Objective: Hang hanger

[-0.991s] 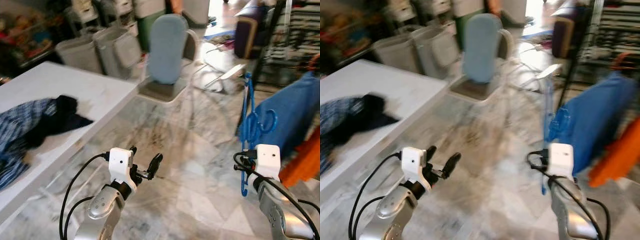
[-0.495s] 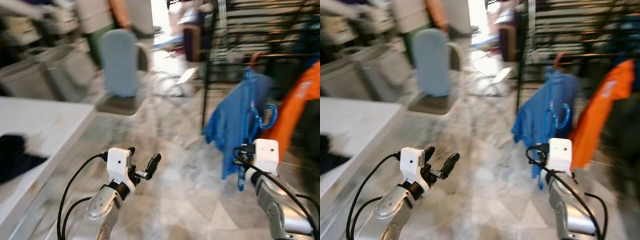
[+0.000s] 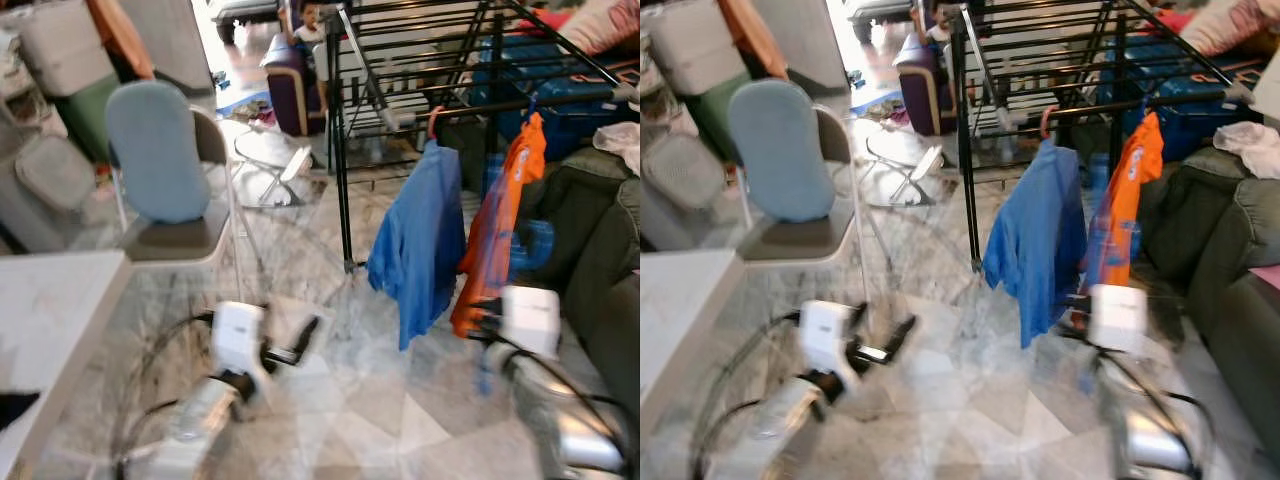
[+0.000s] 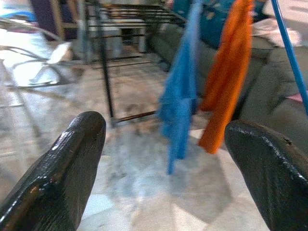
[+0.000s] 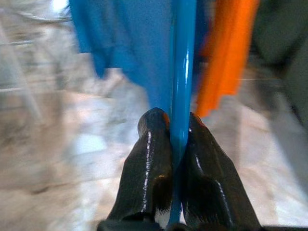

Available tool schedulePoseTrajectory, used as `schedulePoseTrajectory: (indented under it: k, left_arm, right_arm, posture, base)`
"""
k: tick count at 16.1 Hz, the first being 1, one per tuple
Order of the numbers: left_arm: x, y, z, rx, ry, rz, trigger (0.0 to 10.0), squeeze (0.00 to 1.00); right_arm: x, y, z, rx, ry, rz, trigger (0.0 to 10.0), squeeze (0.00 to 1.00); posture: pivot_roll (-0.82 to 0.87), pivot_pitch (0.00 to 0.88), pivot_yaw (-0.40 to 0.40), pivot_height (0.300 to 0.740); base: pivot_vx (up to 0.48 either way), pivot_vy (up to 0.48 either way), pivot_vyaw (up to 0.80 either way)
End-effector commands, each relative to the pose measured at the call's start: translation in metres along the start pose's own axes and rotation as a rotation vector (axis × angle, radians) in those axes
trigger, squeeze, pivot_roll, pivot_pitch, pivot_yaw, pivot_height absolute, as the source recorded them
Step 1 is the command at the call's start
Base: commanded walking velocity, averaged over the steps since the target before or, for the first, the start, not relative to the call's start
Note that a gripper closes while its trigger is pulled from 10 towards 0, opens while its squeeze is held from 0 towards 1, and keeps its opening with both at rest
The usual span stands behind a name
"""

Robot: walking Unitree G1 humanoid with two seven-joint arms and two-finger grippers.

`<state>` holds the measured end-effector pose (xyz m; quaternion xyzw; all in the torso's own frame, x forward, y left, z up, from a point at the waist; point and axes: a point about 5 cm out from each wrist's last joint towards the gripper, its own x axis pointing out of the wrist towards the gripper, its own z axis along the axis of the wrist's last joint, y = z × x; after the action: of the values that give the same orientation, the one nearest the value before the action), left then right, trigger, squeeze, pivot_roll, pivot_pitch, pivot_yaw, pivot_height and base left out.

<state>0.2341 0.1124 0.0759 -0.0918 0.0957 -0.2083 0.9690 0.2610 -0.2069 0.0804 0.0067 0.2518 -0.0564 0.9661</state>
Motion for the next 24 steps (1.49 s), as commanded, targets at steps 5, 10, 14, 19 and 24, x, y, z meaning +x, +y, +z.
schedulePoseTrajectory:
  k: [5,10,14,19,24]
  left_arm:
    - [0.002,0.000,0.001,-0.001,-0.008,-0.004,10.0,0.00]
    - [0.002,-0.002,-0.001,-0.019,-0.001,-0.020,10.0,0.00]
    - [0.005,-0.003,0.000,-0.016,-0.004,-0.034,10.0,0.00]
    - [0.005,-0.003,-0.001,-0.017,-0.004,-0.038,10.0,0.00]
    - [0.007,-0.004,-0.004,-0.010,0.012,-0.031,10.0,0.00]
  right_arm:
    - [0.000,0.001,-0.008,-0.031,0.082,0.010,10.0,0.00]
    - [-0.001,-0.002,-0.016,-0.035,0.119,-0.004,10.0,0.00]
    - [-0.002,0.002,-0.017,-0.034,0.128,0.027,10.0,0.00]
    - [-0.001,0.003,-0.015,-0.050,0.124,0.040,10.0,0.00]
    - [-0.001,0.005,-0.015,-0.059,0.121,0.053,10.0,0.00]
  posture:
    - [-0.15,0.000,0.088,0.740]
    - [-0.17,0.000,0.095,0.740]
    - [-0.17,0.000,0.097,0.740]
    - [-0.17,0.000,0.095,0.740]
    - [-0.17,0.000,0.095,0.740]
  base:
    - [0.173,0.000,0.00]
    - [0.362,0.000,-0.35]
    - [0.413,0.000,0.00]
    - [0.410,0.199,0.00]
    - [0.236,0.164,0.00]
